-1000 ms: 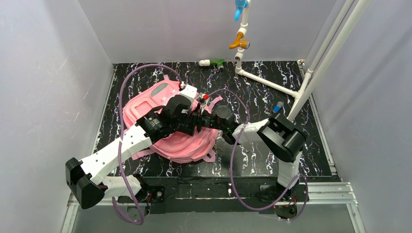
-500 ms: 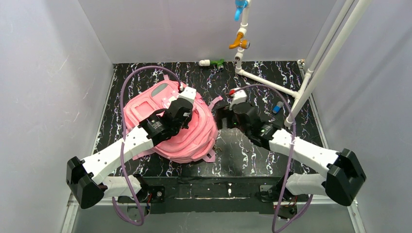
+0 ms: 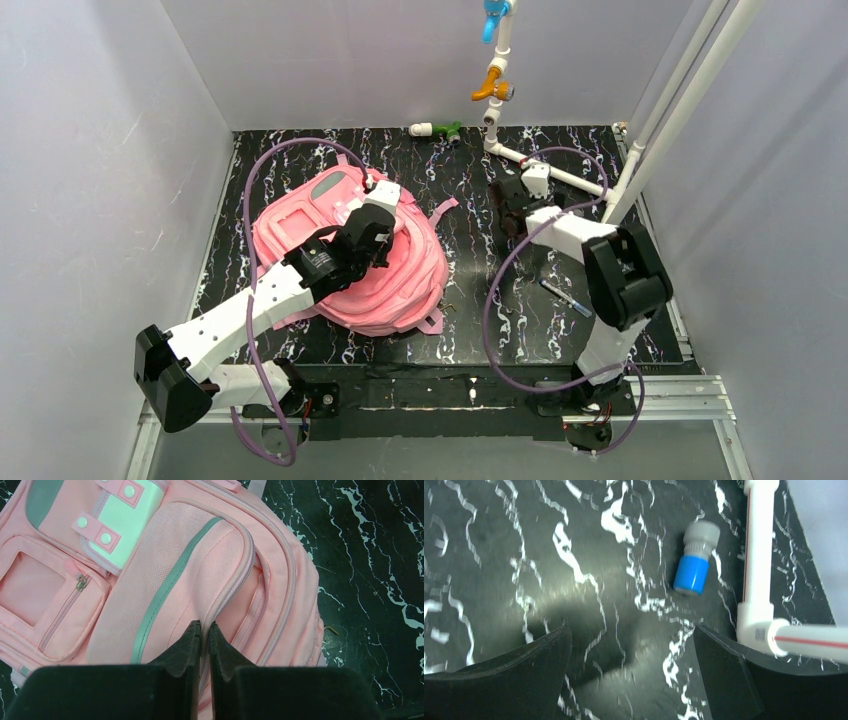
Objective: Pack the student bag
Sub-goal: Pick up the stationery from the center of the board.
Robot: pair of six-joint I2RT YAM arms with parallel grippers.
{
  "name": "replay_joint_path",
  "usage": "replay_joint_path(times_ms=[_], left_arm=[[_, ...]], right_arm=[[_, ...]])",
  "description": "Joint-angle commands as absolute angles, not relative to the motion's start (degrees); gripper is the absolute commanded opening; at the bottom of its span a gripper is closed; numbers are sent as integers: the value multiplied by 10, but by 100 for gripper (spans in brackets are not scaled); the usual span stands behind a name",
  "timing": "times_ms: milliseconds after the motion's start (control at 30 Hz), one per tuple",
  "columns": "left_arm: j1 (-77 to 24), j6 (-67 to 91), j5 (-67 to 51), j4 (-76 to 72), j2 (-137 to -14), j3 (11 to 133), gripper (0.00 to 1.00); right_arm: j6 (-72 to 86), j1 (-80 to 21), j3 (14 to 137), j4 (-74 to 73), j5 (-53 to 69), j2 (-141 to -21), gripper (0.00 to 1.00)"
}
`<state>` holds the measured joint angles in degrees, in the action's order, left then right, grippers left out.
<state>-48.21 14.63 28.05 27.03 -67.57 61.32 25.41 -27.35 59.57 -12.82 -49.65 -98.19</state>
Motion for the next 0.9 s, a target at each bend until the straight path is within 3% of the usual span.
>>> replay_joint_path(times_ms=[0,433,633,867], left_arm=[[-485,173,264,250,-644,612,0],[-486,173,263,250,-644,605,0],[-485,177,257,249,-648,605,0],[-485,173,260,250,-644,607,0]], right_arm=[[241,-244,675,-115,-570,-1031,98],[280,-158,706,-117,-537,-1092,99],[327,-126,706,-120,-450,-1103,98],[328,-112,691,-82,-433,-1120,78]])
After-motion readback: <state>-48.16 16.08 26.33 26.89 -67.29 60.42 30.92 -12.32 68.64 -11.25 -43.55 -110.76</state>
